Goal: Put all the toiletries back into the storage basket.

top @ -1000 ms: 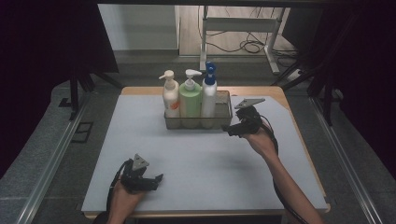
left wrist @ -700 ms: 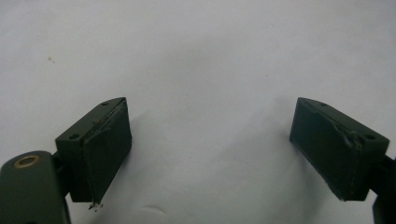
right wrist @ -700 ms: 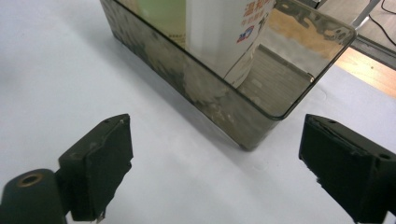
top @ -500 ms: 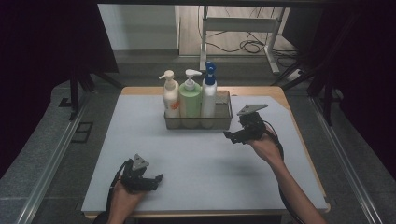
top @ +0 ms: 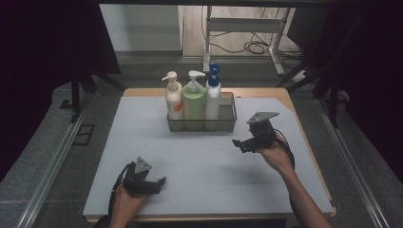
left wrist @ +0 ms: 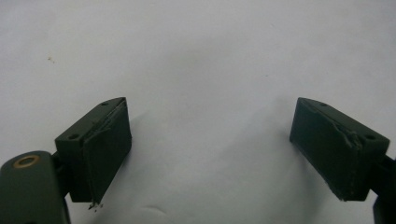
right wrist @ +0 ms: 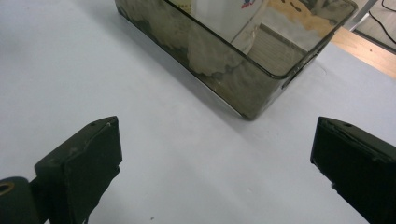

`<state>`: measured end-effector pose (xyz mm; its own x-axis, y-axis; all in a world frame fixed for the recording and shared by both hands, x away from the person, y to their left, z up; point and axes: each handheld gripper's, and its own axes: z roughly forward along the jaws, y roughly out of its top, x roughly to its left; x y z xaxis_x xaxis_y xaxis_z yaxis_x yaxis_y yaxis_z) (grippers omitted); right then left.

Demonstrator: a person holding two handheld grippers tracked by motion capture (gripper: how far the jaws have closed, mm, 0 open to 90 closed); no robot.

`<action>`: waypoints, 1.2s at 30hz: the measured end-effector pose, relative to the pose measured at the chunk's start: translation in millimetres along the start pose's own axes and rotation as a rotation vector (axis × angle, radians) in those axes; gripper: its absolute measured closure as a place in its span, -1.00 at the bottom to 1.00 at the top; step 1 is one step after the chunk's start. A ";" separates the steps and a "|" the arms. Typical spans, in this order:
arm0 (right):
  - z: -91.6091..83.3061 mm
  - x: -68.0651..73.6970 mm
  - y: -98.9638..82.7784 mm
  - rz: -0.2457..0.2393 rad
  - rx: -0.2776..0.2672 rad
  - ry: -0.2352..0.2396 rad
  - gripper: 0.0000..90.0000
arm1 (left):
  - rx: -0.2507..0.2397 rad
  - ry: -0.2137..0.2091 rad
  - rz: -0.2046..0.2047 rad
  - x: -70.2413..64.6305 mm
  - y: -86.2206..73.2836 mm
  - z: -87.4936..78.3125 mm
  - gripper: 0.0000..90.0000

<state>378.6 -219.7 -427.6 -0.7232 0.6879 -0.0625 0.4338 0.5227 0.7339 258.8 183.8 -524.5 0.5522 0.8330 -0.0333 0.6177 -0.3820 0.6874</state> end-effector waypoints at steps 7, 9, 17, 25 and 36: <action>-9.3 -1.3 -10.1 0.011 0.004 -0.001 -0.99 | 0.000 0.000 0.000 0.0 0.0 0.0 -0.73; -11.9 -1.6 -13.0 0.008 0.002 -0.002 -0.99 | 0.000 0.000 0.000 0.0 0.0 0.0 -0.73; -20.2 -0.8 -26.3 0.011 0.008 -0.006 -0.99 | 0.000 0.000 0.000 0.0 0.0 0.0 -0.73; -27.1 -2.3 -45.0 0.019 0.029 -0.023 -0.99 | 0.001 0.000 0.000 0.0 0.0 -0.1 -0.73; -37.6 -2.7 -69.9 0.027 0.040 -0.040 -0.99 | 0.001 0.001 0.001 0.0 0.0 -0.1 -0.73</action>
<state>330.0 -277.0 -453.3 -0.6888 0.7215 -0.0708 0.4750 0.5229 0.7078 258.7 183.9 -524.4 0.5520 0.8332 -0.0321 0.6180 -0.3830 0.6865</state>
